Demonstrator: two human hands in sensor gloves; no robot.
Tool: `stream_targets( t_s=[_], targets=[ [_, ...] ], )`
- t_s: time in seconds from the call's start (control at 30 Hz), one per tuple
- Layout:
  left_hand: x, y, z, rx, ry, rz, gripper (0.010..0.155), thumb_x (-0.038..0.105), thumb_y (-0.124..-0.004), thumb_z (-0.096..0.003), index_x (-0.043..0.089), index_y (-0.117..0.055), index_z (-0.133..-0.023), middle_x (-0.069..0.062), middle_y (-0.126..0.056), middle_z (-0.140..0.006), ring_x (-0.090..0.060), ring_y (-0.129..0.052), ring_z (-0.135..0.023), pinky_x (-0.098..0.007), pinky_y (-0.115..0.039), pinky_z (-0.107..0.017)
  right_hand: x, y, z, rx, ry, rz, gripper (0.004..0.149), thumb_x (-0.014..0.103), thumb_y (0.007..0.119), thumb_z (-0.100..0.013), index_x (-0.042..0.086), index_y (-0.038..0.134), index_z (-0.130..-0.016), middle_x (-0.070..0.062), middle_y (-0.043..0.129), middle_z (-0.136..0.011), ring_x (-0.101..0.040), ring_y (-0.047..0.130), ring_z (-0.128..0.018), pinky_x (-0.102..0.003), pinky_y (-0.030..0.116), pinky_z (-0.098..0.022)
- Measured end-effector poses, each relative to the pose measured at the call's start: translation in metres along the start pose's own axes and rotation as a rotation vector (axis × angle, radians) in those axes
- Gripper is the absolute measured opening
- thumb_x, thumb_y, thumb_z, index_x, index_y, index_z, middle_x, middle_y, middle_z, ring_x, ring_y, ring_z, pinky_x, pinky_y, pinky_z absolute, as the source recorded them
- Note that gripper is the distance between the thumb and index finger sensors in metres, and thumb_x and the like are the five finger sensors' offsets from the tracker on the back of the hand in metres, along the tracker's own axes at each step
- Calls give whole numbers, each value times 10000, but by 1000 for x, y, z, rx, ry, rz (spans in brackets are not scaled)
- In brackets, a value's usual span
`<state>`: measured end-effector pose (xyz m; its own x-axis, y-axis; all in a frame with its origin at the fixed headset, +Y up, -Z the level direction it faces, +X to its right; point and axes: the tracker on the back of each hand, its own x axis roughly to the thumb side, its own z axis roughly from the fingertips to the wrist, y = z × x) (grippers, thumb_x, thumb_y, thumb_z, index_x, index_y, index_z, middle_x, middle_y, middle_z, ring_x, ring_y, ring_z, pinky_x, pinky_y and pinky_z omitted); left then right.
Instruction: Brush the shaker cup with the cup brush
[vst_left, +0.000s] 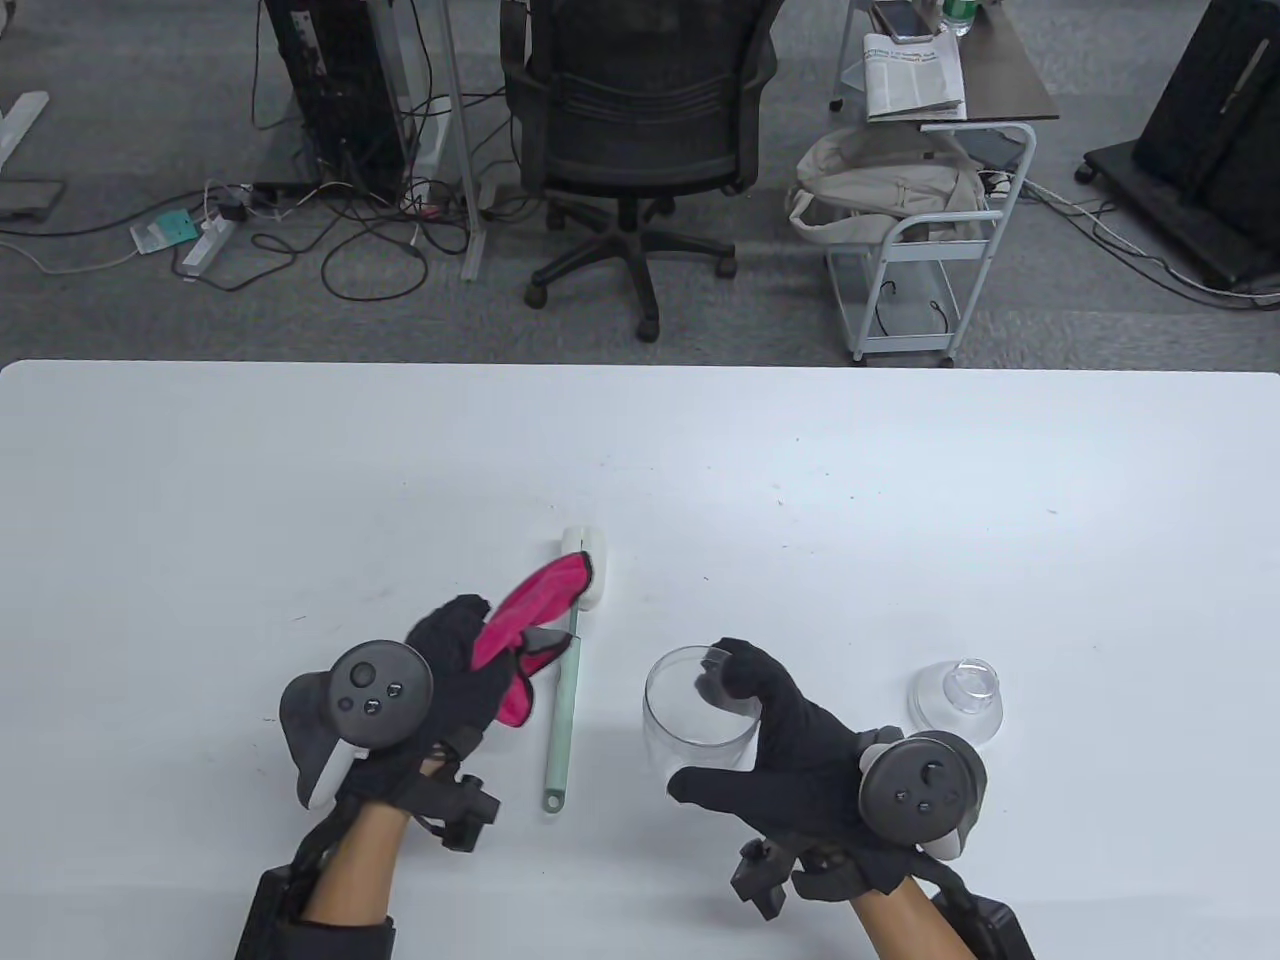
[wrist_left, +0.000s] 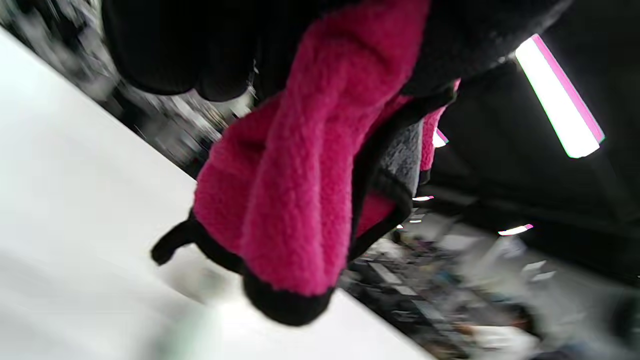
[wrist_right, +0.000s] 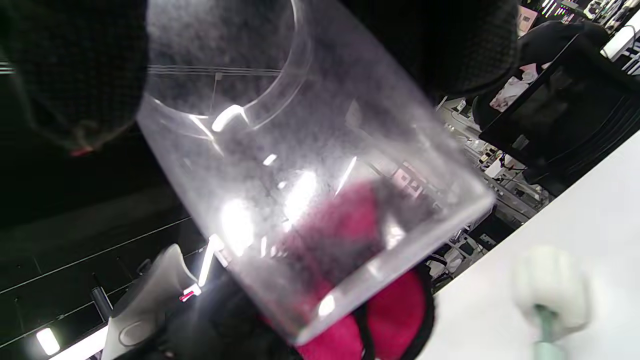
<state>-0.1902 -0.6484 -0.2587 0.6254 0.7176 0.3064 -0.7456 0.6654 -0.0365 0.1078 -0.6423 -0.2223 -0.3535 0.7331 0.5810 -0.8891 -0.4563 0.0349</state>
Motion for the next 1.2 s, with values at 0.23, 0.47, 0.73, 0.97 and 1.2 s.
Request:
stream_targets(
  t_s=[0.23, 0.47, 0.73, 0.97, 1.2],
  targets=[
    [22, -40, 17, -267, -210, 289, 593, 431, -758, -552, 65, -527, -958, -227, -522, -1181, -500, -655, -1048, -657, -672, -672, -28, 10, 3, -52, 101, -87, 705, 643, 811, -423, 296, 454, -921, -217, 553, -1050, -423, 867, -839, -536, 774, -630],
    [40, -37, 30, -376, -337, 23, 720, 470, -722, -598, 159, -331, -1116, -290, -454, -1171, -499, -666, -1028, -693, -596, -695, -40, 5, 9, -104, 133, -83, 681, 625, 807, -438, 272, 464, -909, -251, 541, -1034, -452, 858, -821, -551, 767, -611],
    [45, -42, 39, -24, -382, -116, 804, 457, -678, -595, 269, -95, -1115, -159, -396, -1206, -491, -606, -1072, -676, -625, -707, -27, 26, 11, 2, 124, -152, 678, 628, 804, -441, 280, 463, -913, -238, 536, -1048, -439, 856, -840, -543, 768, -625],
    [39, -64, 38, -189, -488, 117, 690, 510, -528, -598, 477, -43, -1088, -47, 17, -1224, -504, -131, -1142, -718, -395, -769, -24, 27, 13, -20, 167, -252, 665, 612, 785, -452, 279, 445, -917, -252, 510, -1048, -455, 834, -847, -543, 757, -634],
    [49, -75, 46, -106, -523, -272, 755, 589, -567, -569, 494, -3, -1061, -37, 99, -1189, -505, -65, -1128, -711, -358, -785, -24, 22, 16, -69, 200, -302, 542, 569, 705, -494, 263, 488, -885, -308, 466, -1029, -493, 810, -844, -560, 751, -623]
  ],
)
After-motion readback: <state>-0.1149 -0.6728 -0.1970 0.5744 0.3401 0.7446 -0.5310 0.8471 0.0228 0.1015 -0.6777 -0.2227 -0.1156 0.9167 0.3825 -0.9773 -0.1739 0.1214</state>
